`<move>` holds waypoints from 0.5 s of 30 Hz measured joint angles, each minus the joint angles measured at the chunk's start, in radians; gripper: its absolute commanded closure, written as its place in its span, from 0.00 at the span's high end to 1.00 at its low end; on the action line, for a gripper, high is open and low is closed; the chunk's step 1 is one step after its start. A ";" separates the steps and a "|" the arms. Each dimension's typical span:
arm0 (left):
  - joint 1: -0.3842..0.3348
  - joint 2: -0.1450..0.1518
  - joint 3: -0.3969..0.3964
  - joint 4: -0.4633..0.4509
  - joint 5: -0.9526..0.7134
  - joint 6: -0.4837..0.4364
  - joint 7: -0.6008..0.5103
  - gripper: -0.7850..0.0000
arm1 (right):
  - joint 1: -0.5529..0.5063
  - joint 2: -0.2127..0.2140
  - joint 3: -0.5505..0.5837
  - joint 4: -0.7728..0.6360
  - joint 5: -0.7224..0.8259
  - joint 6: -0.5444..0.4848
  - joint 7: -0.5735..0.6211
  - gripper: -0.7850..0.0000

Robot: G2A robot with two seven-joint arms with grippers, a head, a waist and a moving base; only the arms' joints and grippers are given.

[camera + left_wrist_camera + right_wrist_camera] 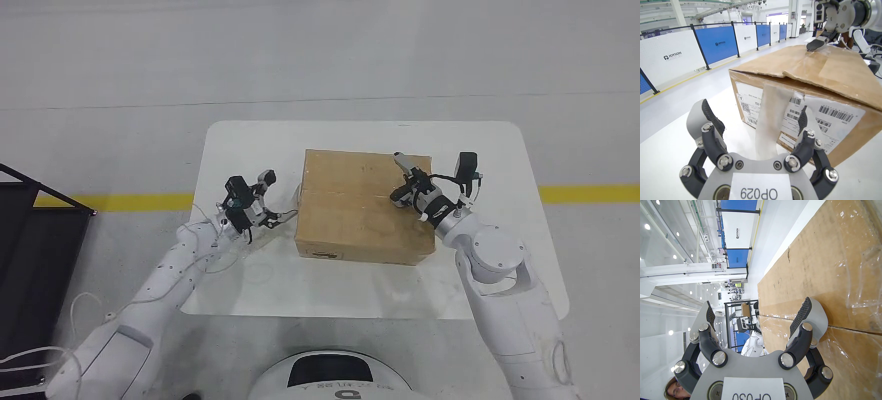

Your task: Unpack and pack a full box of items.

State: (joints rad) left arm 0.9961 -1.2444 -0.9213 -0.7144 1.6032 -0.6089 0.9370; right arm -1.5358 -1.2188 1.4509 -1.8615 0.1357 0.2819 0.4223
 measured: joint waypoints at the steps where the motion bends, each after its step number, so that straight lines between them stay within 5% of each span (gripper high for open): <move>1: -0.001 -0.001 0.002 -0.001 0.001 0.005 -0.010 1.00 | 0.000 0.000 0.000 0.000 0.000 0.000 0.000 1.00; 15: -0.014 0.008 -0.017 -0.010 -0.016 0.002 -0.003 1.00 | 0.000 0.000 0.000 0.000 0.000 0.000 0.000 1.00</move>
State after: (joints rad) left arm 0.9823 -1.2364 -0.9388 -0.7240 1.5872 -0.6070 0.9337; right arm -1.5358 -1.2188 1.4509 -1.8615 0.1357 0.2819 0.4223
